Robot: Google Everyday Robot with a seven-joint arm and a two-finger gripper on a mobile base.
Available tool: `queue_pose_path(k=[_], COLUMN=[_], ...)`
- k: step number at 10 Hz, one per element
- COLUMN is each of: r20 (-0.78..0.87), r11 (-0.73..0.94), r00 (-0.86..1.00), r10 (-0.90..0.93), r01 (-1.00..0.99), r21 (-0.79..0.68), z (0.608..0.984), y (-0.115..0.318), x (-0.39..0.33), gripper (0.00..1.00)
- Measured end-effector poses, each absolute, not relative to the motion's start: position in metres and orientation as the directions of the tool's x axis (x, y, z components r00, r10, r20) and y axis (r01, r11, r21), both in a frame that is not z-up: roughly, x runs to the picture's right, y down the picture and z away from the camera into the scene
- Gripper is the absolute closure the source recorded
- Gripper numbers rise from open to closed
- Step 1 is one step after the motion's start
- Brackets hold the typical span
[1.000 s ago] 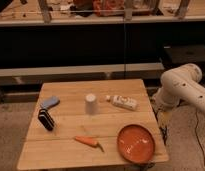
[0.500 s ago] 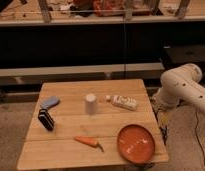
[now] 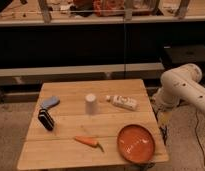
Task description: Place the ceramic cup over the eraser
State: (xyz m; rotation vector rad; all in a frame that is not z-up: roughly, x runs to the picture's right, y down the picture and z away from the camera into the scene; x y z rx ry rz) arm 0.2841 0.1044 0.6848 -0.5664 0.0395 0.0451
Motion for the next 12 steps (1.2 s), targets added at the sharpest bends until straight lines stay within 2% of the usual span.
queue_pose_path(k=[4, 12], r20=[-0.033, -0.022], r11=[0.862, 0.885], r00=[0.999, 0.999], r10=[0.003, -0.045], r01=[-0.020, 0.030], r21=[-0.507, -0.464], z=[0.705, 0.728], y=[0.068, 0.037], x=[0.270, 0.249], gripper=[0.20, 0.20])
